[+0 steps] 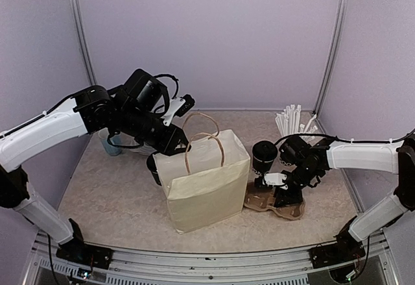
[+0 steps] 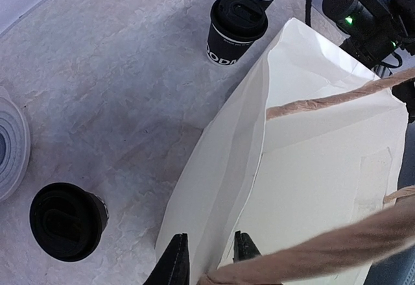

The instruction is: Pack the takeout coffee

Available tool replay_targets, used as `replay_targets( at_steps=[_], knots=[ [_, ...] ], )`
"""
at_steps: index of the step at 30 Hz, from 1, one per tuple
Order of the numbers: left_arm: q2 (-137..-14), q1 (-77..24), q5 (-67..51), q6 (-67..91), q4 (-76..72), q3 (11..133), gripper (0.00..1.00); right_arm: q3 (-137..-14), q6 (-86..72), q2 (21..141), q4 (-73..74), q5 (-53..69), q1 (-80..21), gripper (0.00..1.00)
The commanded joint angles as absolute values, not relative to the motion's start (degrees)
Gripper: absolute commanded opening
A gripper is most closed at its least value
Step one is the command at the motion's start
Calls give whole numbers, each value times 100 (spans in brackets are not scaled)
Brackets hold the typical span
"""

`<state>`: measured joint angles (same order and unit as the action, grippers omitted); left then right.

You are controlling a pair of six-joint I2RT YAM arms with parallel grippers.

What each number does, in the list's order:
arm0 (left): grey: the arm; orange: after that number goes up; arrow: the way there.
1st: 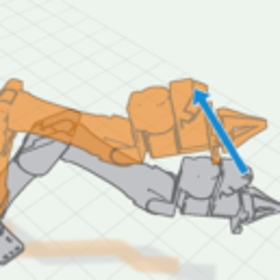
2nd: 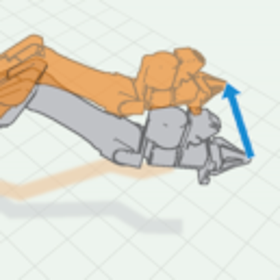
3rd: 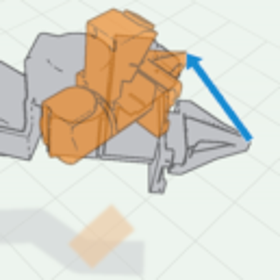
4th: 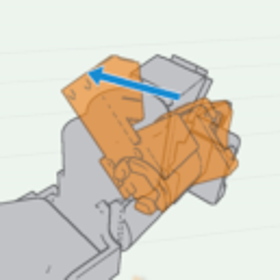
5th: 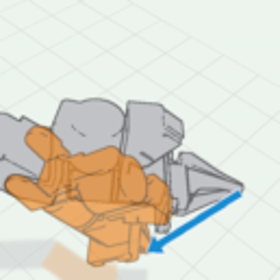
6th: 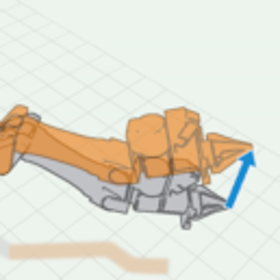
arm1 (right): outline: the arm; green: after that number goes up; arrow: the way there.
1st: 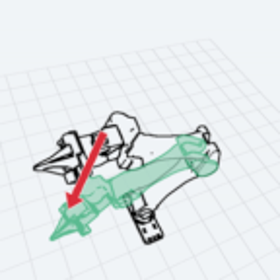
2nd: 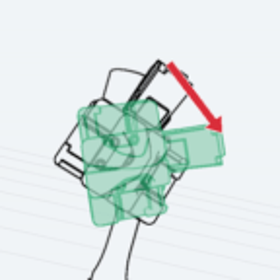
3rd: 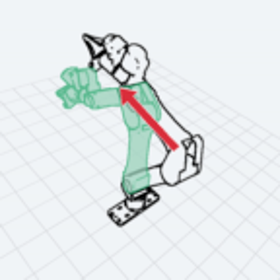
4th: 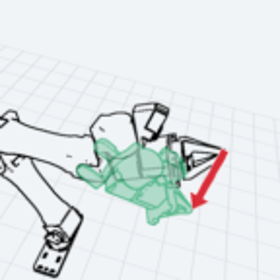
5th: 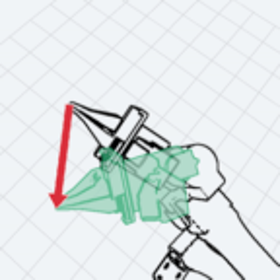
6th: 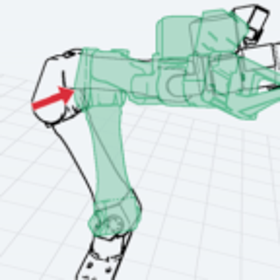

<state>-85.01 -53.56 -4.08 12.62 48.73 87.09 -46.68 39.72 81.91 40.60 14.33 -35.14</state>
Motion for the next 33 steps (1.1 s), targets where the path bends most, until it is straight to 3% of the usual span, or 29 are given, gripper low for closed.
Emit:
replay_targets(
  at_steps=[1, 10, 13, 15, 20, 33],
  knots=[
    [-8317, -5307, -528, 1283, 4687, 8668, 25, -4685, 4232, 8027, 4258, 1282, -3562, 24],
    [-8279, -5214, -658, 1231, 4642, 8636, 26, -3826, 6156, 6557, 4751, 1006, -3551, 27],
    [-8297, -5209, -702, 1246, 4608, 8619, 26, -3611, 6386, 6209, 4791, 1027, -3550, 37],
    [-8320, -5212, -738, 1258, 4570, 8607, 26, -3578, 6296, 6166, 4800, 1138, -3551, 42],
    [-8366, -5211, -777, 1274, 4565, 8625, 27, -3906, 5503, 6643, 5026, 1566, -3551, 44],
    [-8324, -5203, -740, 1306, 4560, 8523, 28, -4254, 4273, 7288, 4841, 1337, -3559, 40]
  ],
)
